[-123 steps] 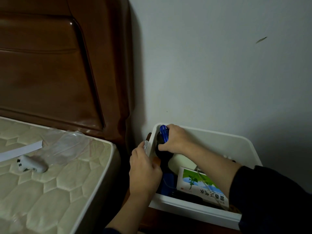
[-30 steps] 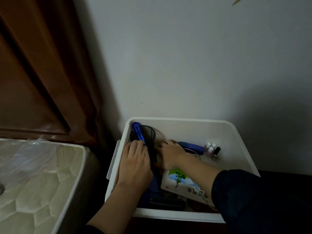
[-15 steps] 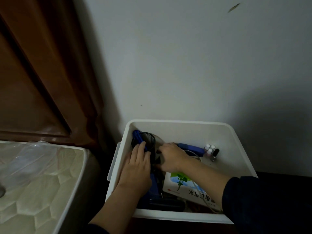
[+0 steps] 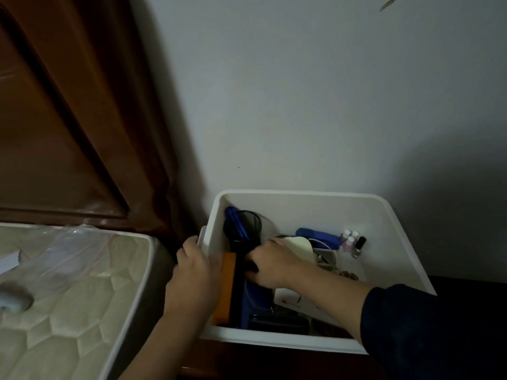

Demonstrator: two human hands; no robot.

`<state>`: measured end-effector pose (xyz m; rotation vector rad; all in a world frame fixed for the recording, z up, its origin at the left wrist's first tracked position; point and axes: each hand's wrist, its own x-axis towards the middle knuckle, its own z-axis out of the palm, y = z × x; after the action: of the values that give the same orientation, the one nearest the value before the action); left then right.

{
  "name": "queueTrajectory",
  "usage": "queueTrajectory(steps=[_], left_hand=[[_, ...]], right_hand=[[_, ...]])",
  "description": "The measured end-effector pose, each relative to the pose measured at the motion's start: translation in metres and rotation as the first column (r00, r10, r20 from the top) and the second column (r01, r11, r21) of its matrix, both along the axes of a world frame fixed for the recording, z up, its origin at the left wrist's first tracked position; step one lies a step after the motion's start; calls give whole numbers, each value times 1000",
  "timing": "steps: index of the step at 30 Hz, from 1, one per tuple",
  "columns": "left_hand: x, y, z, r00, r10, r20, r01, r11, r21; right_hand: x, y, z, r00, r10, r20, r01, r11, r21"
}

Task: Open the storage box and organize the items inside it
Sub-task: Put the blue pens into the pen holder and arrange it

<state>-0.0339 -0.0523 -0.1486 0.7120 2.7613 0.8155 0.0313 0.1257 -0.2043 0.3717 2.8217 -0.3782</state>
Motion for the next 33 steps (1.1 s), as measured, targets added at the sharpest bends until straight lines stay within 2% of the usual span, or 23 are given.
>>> queueTrajectory(steps=[1, 6, 8, 11, 14, 16, 20, 24, 33], left_hand=[[-1, 0, -1, 999, 7, 37, -6, 999, -35], [-3, 3, 3, 999, -9, -46, 5, 996, -93], [-2, 5, 2, 999, -14, -47, 8, 993, -117], [-5, 4, 1, 999, -21, -48, 15, 992, -125], [-5, 3, 0, 999, -25, -48, 20, 994, -103], [-5, 3, 0, 998, -28, -57, 22, 994, -104], [-4, 3, -3, 996, -26, -88, 17, 994, -106], [-6, 3, -7, 994, -37, -98, 26, 993, -111], [-8, 6, -9, 997, -33, -74, 24, 993, -115]], right_hand=[[-3, -2, 1, 999, 13, 34, -13, 1000, 18], [-7, -4, 4, 954, 110, 280, -142, 985, 97], [-3, -6, 0, 936, 149, 320, -184, 979, 83], [3, -4, 3, 951, 169, 260, -181, 983, 21], [7, 2, 12, 998, 53, 39, -50, 997, -63], [6, 2, 18, 999, -4, -43, -1, 995, -104], [0, -13, 17, 985, 162, 62, -165, 984, 60], [0, -24, 12, 969, 223, 105, -237, 961, 144], [10, -2, -5, 967, 237, 97, -248, 960, 128]])
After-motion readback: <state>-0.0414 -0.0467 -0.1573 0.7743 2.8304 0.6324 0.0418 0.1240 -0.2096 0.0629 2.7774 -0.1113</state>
